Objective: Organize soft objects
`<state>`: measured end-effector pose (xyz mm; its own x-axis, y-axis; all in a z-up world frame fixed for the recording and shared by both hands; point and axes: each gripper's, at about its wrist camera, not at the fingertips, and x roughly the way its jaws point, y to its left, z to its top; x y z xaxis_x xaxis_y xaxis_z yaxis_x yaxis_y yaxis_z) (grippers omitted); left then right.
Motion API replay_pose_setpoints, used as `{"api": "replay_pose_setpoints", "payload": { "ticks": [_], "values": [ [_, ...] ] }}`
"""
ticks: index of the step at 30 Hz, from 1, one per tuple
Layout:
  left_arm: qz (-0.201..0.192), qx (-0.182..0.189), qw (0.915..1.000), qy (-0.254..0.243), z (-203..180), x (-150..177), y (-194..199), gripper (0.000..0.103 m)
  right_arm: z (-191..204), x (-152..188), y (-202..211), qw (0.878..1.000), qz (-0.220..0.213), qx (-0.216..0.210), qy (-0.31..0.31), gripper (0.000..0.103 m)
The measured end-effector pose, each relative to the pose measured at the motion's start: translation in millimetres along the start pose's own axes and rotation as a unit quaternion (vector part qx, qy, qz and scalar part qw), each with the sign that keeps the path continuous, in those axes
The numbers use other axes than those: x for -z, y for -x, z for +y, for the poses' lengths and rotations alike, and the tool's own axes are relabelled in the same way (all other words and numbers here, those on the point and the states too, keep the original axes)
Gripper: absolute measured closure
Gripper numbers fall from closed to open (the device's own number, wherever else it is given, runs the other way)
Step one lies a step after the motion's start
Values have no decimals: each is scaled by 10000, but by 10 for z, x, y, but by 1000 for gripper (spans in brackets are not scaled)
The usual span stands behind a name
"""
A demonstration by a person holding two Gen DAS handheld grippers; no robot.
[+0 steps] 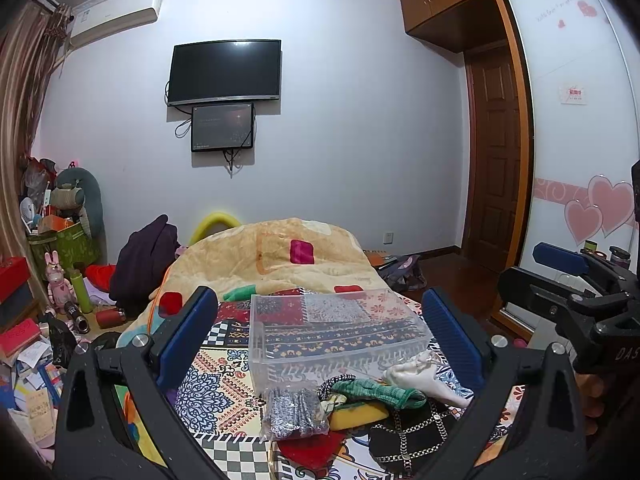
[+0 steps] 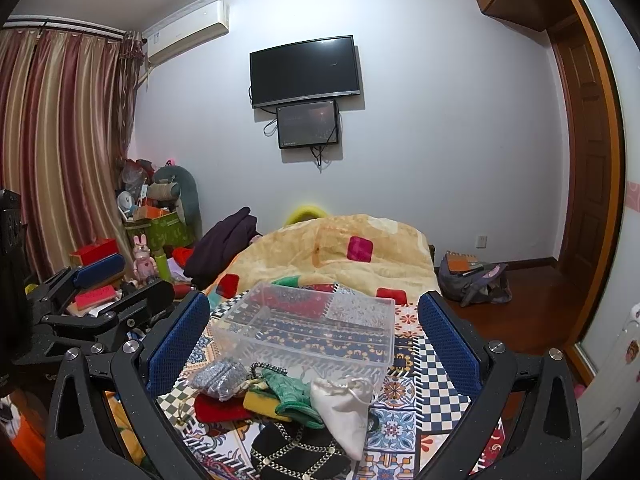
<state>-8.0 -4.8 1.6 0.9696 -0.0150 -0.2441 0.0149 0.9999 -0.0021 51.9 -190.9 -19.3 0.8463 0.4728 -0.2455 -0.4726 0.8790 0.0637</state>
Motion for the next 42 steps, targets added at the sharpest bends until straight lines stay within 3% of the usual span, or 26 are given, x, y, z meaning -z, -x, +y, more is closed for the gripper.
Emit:
{"api": "replay_pose_setpoints", "payload": {
  "ticks": [29, 34, 42],
  "values": [
    [44, 38, 10000, -16, -42, -13, -24, 0, 16, -24, 6, 10000, -3, -34, -39, 0],
    [433, 137, 9990, 54, 36, 70, -168, 0, -19, 12, -40, 9998, 140, -60, -84, 0],
    [1472, 375, 9877, 372, 255, 466, -597, 0, -158, 336, -428, 9926, 1175, -191, -244, 0]
  ]
}}
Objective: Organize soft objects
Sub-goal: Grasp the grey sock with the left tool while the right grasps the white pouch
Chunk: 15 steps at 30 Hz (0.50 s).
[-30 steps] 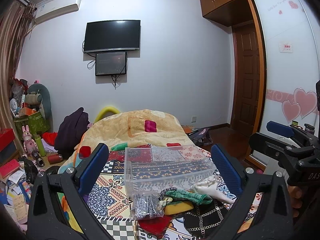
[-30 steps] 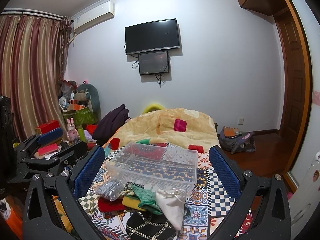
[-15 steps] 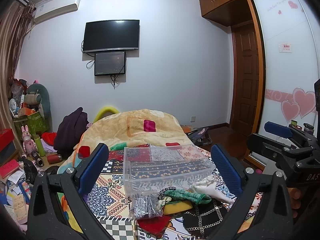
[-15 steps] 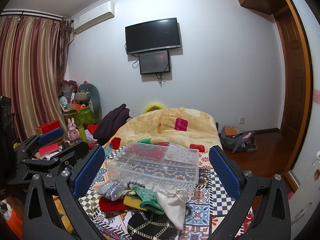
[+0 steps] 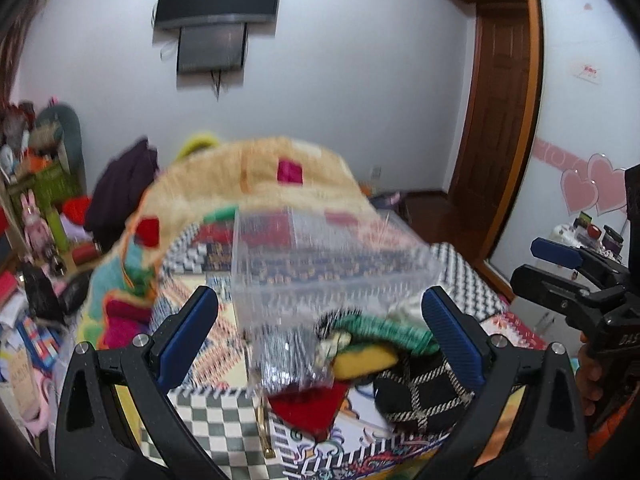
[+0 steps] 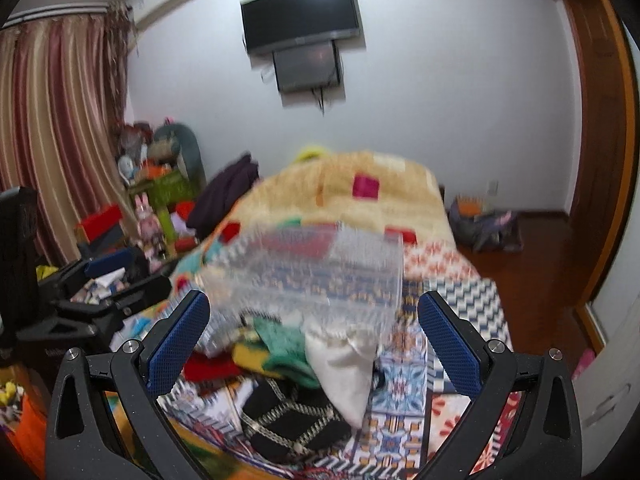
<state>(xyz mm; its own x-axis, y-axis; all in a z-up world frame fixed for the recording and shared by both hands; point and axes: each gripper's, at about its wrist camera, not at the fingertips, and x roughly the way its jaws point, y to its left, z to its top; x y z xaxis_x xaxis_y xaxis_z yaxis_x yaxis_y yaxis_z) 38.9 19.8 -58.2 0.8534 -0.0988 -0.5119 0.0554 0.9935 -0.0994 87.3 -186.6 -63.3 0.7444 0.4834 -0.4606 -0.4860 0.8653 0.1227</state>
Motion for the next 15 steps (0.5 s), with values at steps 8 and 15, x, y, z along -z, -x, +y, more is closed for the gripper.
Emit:
{"api": "replay_pose_setpoints", "payload": {
  "ticks": [8, 15],
  "values": [
    [635, -175, 9978, 116, 176, 291, -421, 12, -84, 236, -409, 9968, 796, 9, 39, 8],
    [1069, -162, 9934, 374, 362, 424, -712, 24, -229, 370, -715, 9915, 1289, 36, -185, 30]
  ]
}}
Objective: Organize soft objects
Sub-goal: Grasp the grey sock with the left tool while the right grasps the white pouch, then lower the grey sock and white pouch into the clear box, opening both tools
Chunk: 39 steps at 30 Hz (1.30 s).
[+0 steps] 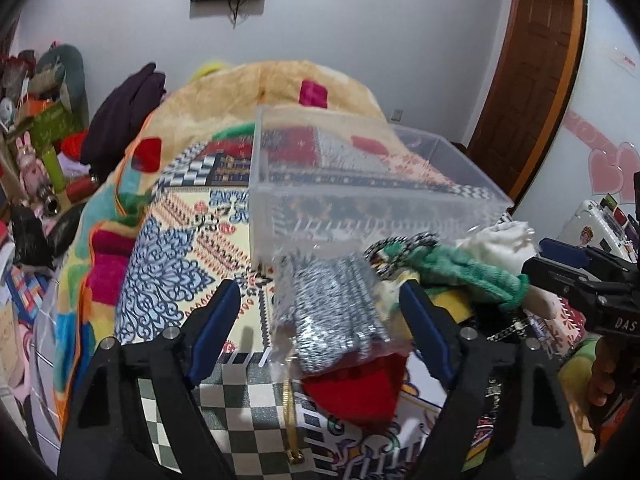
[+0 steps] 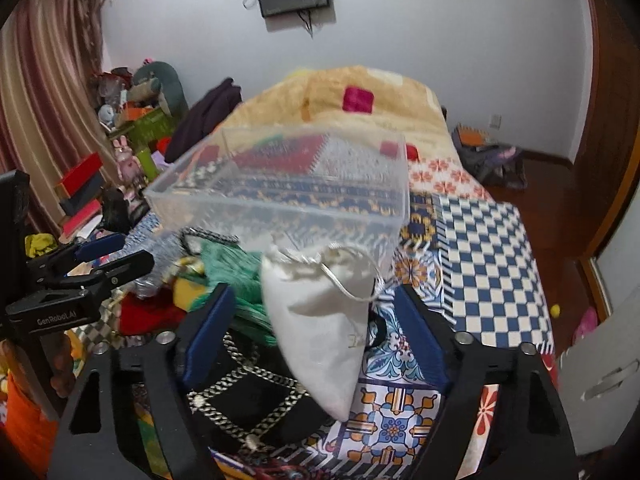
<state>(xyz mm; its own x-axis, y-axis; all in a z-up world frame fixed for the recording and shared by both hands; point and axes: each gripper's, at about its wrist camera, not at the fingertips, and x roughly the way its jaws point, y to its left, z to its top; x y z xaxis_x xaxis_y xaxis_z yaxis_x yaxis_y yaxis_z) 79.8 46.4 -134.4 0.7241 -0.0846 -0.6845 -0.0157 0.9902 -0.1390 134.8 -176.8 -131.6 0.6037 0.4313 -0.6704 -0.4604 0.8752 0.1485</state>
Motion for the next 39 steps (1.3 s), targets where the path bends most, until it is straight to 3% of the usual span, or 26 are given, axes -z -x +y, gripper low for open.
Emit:
{"api": "replay_pose_setpoints", "payload": {
  "ticks": [5, 7, 12, 15, 18, 30, 39],
  "values": [
    [195, 208, 9996, 92, 73, 63, -139, 38, -103, 9, -136, 9993, 235, -124, -262, 42],
    [259, 324, 9991, 109, 76, 78, -178, 49, -126, 26, -163, 9985, 325, -252, -349, 48],
    [182, 310, 9993, 76, 39, 73, -135, 64, -139, 50, -225, 9966, 517, -480, -422, 82],
    [119, 302, 9995, 40, 14, 59, -64, 72, -138, 55, -176, 9969, 450, -495, -420, 91],
    [5, 251, 9997, -31, -16, 38, 44, 77, -106, 47, -74, 9978, 282, -486, -352, 93],
    [-743, 33, 9966, -342, -116, -190, 627, 78, 32, -171, 439, 9975, -535, -458, -79, 93],
    [-1050, -76, 9932, -504, -139, -565, 669, 78, 46, -473, 588, 9949, -964, -308, -18, 93]
  ]
}}
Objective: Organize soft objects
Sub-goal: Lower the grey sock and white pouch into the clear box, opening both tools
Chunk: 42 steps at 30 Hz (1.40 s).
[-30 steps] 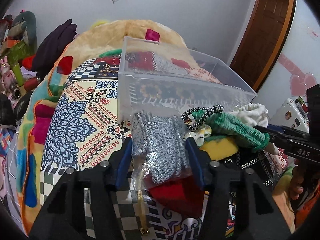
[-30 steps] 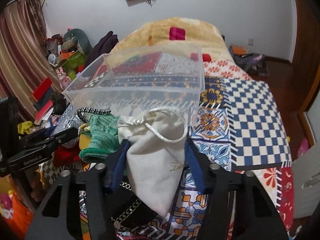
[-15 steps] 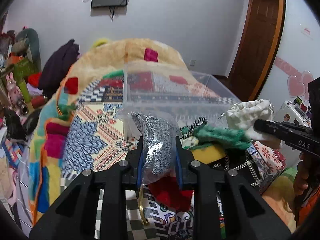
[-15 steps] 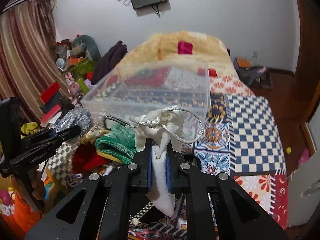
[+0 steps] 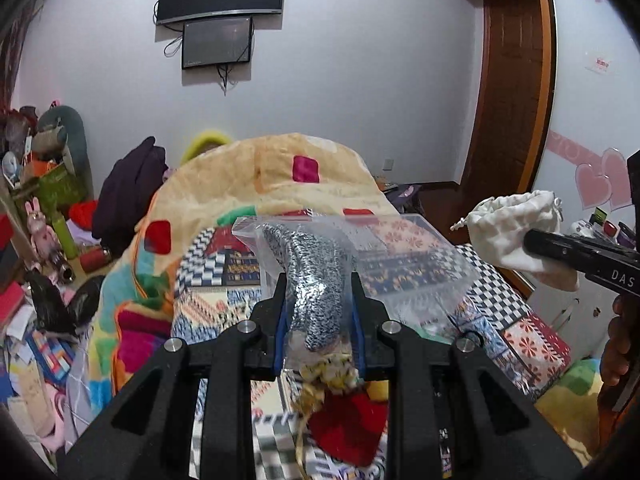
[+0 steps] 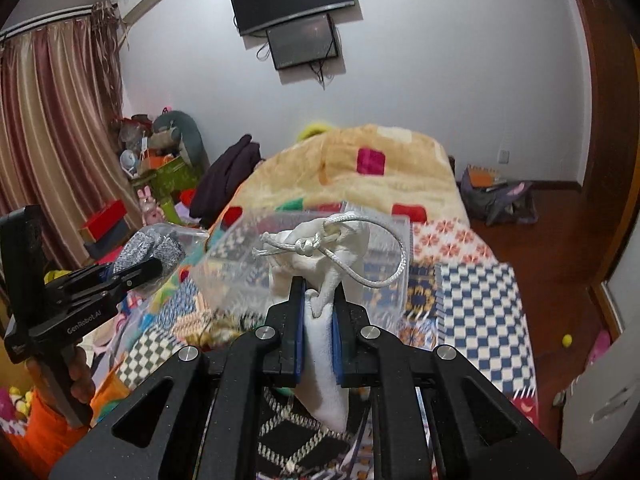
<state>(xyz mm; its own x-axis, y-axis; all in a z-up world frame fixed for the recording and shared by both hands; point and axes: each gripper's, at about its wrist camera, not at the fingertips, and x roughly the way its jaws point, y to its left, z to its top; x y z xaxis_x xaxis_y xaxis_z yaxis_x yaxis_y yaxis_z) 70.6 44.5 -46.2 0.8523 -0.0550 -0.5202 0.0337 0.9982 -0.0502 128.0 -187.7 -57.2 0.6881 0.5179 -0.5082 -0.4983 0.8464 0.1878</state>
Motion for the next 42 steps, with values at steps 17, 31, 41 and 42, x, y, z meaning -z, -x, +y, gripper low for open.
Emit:
{"api": "replay_pose_setpoints", "payload": {
  "ticks": [17, 31, 41, 42],
  "values": [
    [814, 71, 9967, 10, 73, -279, -963, 78, -47, -339, -782, 9990, 334, 287, 109, 93],
    [1692, 133, 9853, -213, -56, -152, -1618, 78, -129, -134, -1438, 9901, 1351, 364, 130, 93],
    [1526, -50, 9876, -355, -109, -172, -1559, 49, -170, -112, -1409, 9889, 1439, 345, 89, 79],
    [1470, -58, 9885, -352, -109, -184, -1526, 46, -169, -113, -1378, 9894, 1408, 342, 95, 72]
  ]
}}
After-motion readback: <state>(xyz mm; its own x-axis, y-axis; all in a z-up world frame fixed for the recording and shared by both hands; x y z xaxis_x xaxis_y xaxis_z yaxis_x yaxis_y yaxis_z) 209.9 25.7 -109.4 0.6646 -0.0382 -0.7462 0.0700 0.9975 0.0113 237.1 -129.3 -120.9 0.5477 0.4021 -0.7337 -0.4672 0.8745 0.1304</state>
